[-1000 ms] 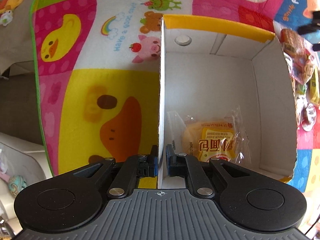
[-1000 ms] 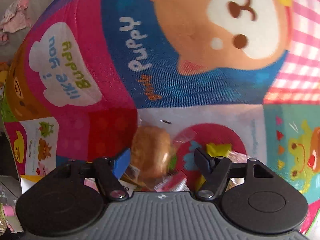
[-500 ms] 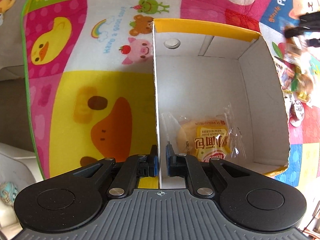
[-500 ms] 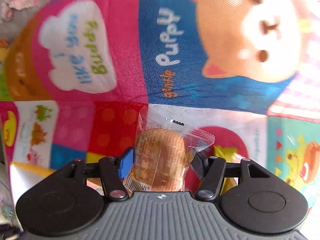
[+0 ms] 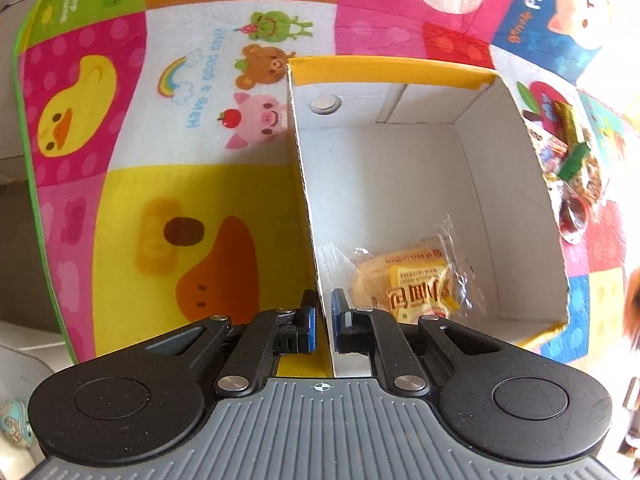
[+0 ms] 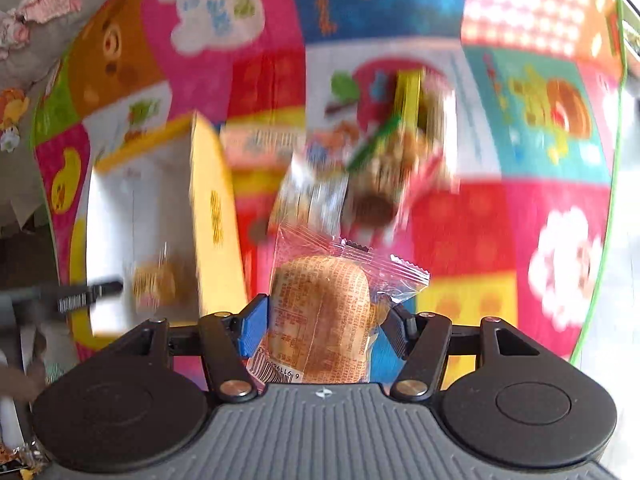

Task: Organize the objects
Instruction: 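Carry the bread into the box and open the right tool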

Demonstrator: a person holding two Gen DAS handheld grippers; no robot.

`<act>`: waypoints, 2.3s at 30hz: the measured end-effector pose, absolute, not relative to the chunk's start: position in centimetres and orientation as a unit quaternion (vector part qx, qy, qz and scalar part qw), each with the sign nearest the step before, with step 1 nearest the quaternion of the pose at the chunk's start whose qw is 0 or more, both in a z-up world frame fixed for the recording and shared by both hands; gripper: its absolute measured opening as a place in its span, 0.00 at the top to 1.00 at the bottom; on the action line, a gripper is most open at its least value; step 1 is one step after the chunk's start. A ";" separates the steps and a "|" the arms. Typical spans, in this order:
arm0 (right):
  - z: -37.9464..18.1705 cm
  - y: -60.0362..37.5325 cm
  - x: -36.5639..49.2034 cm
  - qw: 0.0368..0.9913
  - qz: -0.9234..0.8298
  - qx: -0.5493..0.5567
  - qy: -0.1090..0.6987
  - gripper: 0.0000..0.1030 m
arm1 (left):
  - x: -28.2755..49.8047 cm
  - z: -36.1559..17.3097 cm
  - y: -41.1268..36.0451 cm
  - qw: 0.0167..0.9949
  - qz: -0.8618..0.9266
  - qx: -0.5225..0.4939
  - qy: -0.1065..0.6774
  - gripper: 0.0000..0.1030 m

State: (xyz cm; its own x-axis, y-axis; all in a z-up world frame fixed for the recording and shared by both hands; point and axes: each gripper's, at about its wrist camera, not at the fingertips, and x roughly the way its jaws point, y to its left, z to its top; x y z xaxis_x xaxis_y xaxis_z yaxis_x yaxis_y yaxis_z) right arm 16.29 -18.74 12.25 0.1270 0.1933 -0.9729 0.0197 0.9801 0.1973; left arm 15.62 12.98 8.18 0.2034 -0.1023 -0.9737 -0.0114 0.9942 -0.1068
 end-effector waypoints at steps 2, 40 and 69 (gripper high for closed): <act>12.1 -17.4 13.7 0.737 0.056 0.083 0.669 0.42 | 15.2 8.3 13.0 0.772 -0.039 -0.043 0.633 0.91; 18.6 -4.7 14.1 0.764 0.133 0.045 0.629 0.42 | 12.2 8.2 15.5 0.782 -0.090 -0.074 0.612 0.89; 14.5 -24.1 18.8 0.773 -0.052 0.074 0.628 0.32 | 16.3 6.7 12.8 0.764 -0.027 -0.072 0.641 0.90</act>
